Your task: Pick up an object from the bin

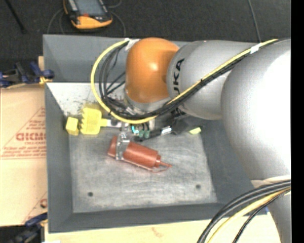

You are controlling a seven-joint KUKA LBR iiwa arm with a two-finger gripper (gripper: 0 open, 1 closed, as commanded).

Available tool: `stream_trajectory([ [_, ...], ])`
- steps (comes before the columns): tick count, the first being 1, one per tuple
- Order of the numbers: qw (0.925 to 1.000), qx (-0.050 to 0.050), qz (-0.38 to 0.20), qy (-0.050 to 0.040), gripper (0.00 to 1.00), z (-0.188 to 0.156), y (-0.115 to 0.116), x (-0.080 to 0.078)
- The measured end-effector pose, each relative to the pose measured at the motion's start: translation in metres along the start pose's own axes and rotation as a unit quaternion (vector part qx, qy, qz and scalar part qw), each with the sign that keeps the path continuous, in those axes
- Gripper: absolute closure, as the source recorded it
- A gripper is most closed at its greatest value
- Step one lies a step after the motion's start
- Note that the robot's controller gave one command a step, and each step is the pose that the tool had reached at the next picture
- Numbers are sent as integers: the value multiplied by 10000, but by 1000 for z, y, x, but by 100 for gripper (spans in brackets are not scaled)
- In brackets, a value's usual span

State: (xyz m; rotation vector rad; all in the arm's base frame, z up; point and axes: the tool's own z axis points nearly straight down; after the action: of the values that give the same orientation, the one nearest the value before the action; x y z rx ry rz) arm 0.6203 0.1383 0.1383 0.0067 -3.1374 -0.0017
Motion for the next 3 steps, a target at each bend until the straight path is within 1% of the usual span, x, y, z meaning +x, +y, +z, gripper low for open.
stream_trajectory([
  [1, 10000, -6, 10, -39, 0, -5, 0, -2],
  [2, 9999, -43, 51, -84, 100, 57, -45, -13],
  [3, 9999, -44, 55, -85, 100, 57, -45, -13],
])
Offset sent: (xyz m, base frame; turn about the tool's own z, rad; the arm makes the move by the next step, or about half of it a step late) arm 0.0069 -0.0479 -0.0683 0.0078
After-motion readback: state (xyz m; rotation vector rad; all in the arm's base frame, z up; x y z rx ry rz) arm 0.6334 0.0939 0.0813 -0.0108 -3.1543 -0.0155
